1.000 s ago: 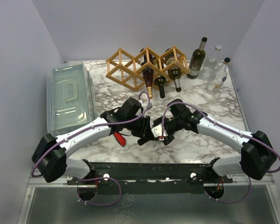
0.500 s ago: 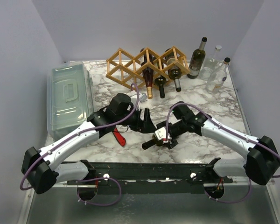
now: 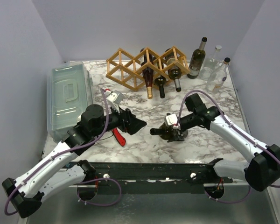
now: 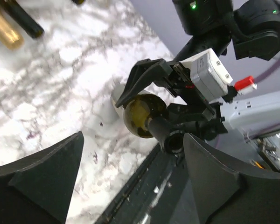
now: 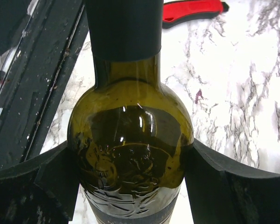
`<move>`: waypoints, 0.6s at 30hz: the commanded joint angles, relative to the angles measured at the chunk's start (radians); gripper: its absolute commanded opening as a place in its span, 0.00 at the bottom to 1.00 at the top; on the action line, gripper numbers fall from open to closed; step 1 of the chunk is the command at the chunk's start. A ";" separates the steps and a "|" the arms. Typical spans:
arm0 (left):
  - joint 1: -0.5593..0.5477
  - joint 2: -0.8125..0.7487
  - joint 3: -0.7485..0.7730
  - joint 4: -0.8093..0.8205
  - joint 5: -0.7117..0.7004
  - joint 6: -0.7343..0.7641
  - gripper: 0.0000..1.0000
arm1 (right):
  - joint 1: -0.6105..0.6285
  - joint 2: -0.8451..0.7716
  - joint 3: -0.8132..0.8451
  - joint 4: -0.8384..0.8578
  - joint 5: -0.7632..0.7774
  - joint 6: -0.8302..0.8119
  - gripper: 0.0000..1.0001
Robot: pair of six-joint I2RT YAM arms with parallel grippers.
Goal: Take the wine bottle off the wine rack
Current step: Place the wine bottle at the center of the board.
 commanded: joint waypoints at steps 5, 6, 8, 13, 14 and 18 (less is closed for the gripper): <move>0.010 -0.206 -0.183 0.262 -0.131 0.011 0.97 | -0.215 -0.021 0.123 -0.026 -0.245 0.123 0.08; 0.009 -0.222 -0.209 0.290 -0.137 0.002 0.97 | -0.268 -0.017 0.138 -0.031 -0.279 0.134 0.08; 0.010 -0.246 -0.247 0.319 -0.156 -0.018 0.99 | -0.371 -0.015 0.161 -0.001 -0.341 0.223 0.07; 0.011 -0.316 -0.352 0.428 -0.196 -0.106 0.99 | -0.552 -0.032 0.161 0.201 -0.352 0.477 0.07; 0.011 -0.334 -0.387 0.473 -0.200 -0.129 0.99 | -0.580 -0.033 0.154 0.261 -0.340 0.541 0.07; 0.010 -0.377 -0.457 0.540 -0.190 -0.149 0.99 | -0.636 -0.027 0.096 0.591 -0.211 0.895 0.07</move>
